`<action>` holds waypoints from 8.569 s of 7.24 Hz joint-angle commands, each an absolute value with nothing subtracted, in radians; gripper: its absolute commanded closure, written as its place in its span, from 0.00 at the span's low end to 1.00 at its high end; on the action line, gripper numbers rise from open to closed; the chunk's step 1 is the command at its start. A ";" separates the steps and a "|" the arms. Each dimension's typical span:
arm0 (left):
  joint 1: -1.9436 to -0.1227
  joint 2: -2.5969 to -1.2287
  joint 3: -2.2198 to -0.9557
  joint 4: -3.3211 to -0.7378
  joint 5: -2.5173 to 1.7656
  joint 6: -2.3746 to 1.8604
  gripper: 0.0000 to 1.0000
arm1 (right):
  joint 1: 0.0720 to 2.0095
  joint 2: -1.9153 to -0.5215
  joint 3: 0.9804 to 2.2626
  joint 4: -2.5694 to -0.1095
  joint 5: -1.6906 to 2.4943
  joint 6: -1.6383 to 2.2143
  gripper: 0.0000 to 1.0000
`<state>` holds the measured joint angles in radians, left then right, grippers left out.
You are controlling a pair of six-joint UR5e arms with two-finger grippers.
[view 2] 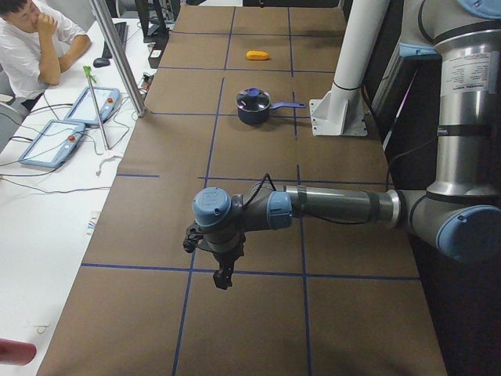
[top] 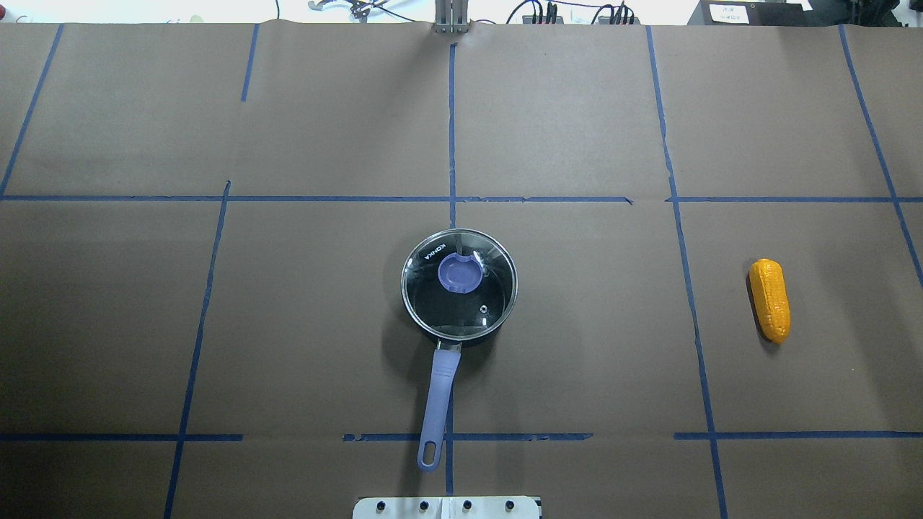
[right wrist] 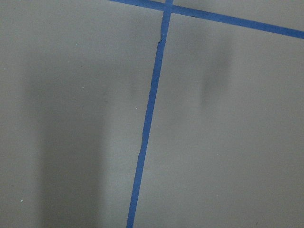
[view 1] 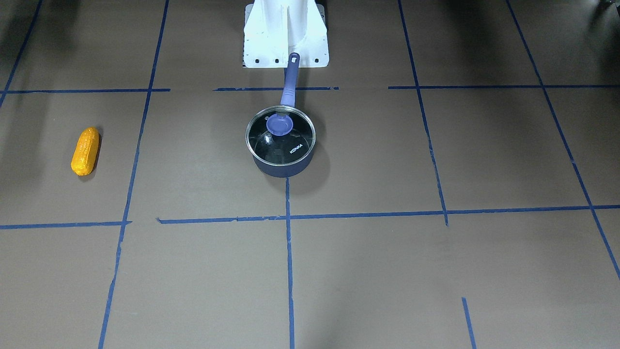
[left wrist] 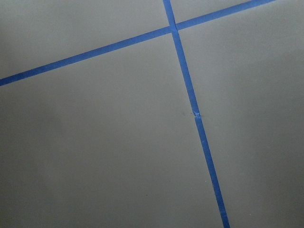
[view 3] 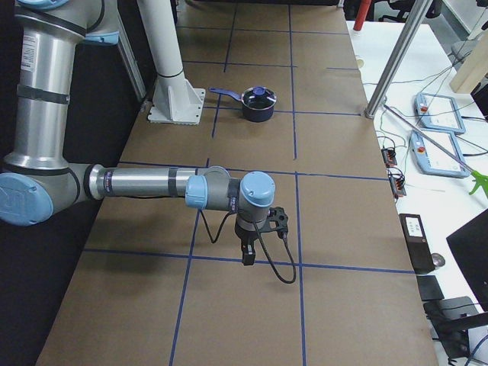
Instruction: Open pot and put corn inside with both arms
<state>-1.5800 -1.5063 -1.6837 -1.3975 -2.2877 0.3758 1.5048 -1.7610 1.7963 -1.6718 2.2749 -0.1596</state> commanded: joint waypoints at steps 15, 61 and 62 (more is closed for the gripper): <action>-0.718 -2.097 -1.945 -1.473 -2.023 -1.062 0.00 | 1.496 -1.703 1.781 -1.580 2.321 -0.146 0.00; -0.965 -1.827 -2.011 -1.375 -2.108 -0.473 0.00 | 1.462 -1.669 1.782 -1.578 2.324 -0.137 0.00; -1.162 -1.800 -1.982 -1.289 -2.152 -0.201 0.00 | 1.444 -1.664 1.789 -1.577 2.324 -0.130 0.00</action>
